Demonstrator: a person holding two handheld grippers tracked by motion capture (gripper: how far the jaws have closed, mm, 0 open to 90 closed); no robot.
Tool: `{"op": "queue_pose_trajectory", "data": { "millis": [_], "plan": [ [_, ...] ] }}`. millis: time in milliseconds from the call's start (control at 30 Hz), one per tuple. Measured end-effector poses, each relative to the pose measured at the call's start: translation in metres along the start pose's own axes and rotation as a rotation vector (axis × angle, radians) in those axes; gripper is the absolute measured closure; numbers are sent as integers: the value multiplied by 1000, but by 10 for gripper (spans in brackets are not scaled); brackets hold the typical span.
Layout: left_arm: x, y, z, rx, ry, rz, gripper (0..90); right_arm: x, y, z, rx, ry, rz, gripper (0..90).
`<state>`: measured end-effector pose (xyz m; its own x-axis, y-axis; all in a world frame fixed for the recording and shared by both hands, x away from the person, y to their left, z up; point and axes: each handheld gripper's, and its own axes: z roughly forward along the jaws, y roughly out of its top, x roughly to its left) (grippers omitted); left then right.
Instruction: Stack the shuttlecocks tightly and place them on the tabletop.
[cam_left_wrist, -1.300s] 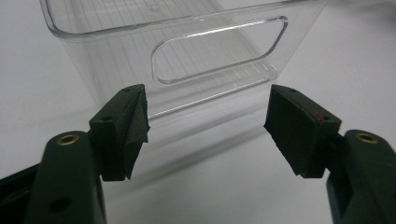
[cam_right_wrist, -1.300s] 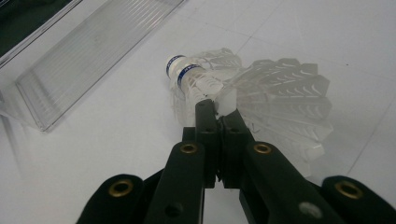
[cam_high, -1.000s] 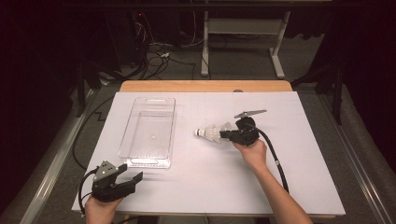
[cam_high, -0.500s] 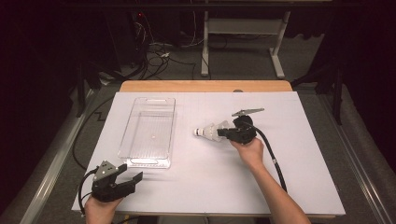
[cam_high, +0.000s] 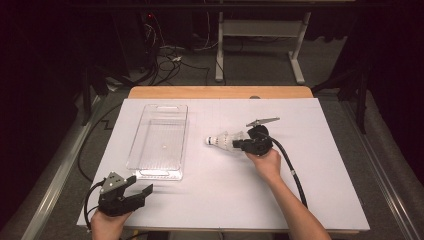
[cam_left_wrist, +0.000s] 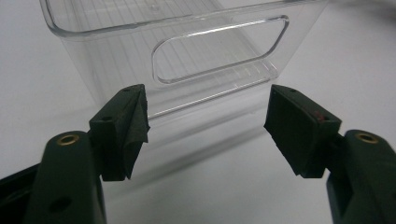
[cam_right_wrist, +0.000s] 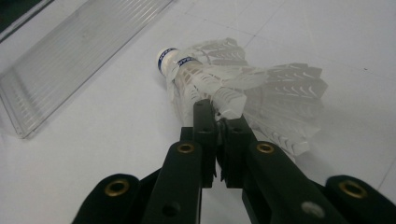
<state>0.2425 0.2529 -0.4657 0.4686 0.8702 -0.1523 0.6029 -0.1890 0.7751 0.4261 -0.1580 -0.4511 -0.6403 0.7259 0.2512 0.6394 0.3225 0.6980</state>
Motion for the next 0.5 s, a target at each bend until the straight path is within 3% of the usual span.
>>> {"op": "queue_pose_trajectory", "data": {
  "millis": [500],
  "plan": [
    [0, 0, 0, -3, 1, 1, 310, -2, -4, 5, 27, -10, -4, 873]
  ]
}}
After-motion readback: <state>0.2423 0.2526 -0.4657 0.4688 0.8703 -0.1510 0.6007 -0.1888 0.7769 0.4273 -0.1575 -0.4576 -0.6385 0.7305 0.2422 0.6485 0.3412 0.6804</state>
